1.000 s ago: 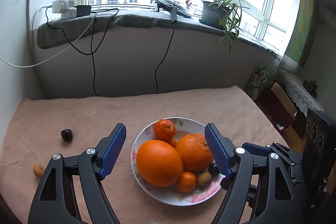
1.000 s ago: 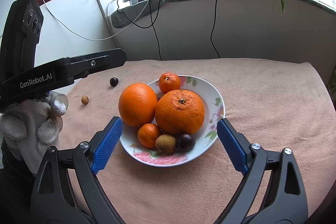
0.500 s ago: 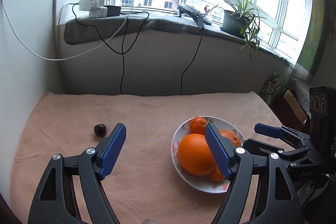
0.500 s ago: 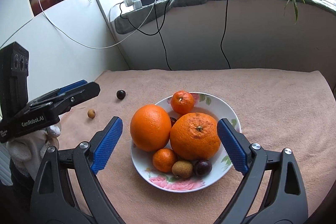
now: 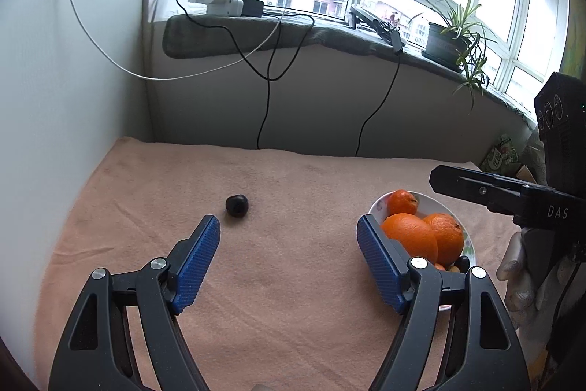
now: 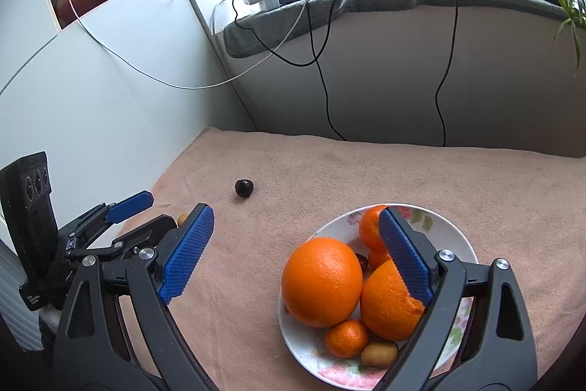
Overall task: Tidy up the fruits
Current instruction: 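Move both tools back toward the brown kiwi and dark cherry, then close the left gripper on the brown kiwi while the right gripper grasps the dark cherry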
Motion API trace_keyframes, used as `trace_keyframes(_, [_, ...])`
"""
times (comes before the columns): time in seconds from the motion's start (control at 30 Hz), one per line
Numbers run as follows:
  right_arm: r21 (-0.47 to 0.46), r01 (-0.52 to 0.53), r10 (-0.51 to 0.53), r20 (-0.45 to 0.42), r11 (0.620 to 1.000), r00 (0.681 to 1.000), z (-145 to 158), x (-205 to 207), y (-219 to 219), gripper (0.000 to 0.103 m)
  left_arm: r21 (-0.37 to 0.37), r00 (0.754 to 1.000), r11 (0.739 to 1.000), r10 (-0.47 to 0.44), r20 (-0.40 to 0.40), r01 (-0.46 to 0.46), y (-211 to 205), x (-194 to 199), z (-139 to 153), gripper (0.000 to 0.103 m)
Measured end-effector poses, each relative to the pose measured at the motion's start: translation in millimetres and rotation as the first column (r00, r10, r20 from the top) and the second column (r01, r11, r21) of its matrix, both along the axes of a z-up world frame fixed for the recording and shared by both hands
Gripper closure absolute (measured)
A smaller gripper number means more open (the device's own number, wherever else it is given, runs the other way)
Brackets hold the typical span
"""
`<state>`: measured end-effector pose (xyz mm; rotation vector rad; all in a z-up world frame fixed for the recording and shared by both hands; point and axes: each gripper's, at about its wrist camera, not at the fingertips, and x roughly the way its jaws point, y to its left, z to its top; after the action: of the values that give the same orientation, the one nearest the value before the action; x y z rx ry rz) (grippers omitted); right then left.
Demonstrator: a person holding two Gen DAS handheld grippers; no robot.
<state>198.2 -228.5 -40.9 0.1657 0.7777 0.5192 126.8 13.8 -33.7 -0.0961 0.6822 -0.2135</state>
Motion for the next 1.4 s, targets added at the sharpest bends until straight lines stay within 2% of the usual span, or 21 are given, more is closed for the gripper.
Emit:
trace_keyframes(0.27, [-0.013, -0.082, 0.082, -0.036, 0.997, 0.996, 1, 22, 44, 0.009, -0.004, 0.997, 0.998, 0.066, -0.049, -0.066, 40, -5, -21, 0.028])
trace_keyframes(0.5, [-0.01, -0.132, 0.131, -0.095, 0.991, 0.987, -7, 40, 86, 0.01, -0.043, 0.986, 0.994, 0.094, -0.14, -0.101, 69, -3, -50, 0.043])
trace_keyframes(0.63, [0.009, -0.154, 0.153, -0.165, 0.988, 0.974, -20, 56, 107, 0.024, -0.077, 0.979, 0.99, 0.107, -0.175, -0.122, 82, 1, -60, 0.047])
trace_keyframes(0.77, [0.015, -0.151, 0.15, -0.229, 0.988, 0.962, -35, 71, 126, 0.028, -0.087, 0.974, 0.989, 0.104, -0.202, -0.124, 89, 7, -69, 0.055])
trace_keyframes(0.83, [0.001, -0.151, 0.146, -0.262, 0.989, 0.954, -44, 80, 136, 0.043, -0.087, 0.971, 0.988, 0.106, -0.213, -0.127, 91, 11, -72, 0.058])
trace_keyframes(0.87, [-0.007, -0.146, 0.138, -0.279, 0.989, 0.95, -49, 84, 140, 0.045, -0.089, 0.97, 0.988, 0.106, -0.218, -0.128, 92, 13, -74, 0.058])
trace_keyframes(0.97, [-0.025, -0.142, 0.127, -0.319, 0.99, 0.939, -61, 94, 151, 0.047, -0.095, 0.968, 0.987, 0.107, -0.226, -0.131, 95, 16, -77, 0.062])
trace_keyframes(1.03, [-0.062, -0.138, 0.111, -0.318, 0.989, 0.941, -67, 99, 158, 0.051, -0.101, 0.967, 0.986, 0.105, -0.23, -0.131, 97, 18, -78, 0.063])
trace_keyframes(1.4, [-0.156, -0.141, 0.084, -0.326, 0.978, 0.942, -90, 113, 182, 0.058, -0.093, 0.963, 0.988, 0.099, -0.25, -0.125, 97, 31, -83, 0.064])
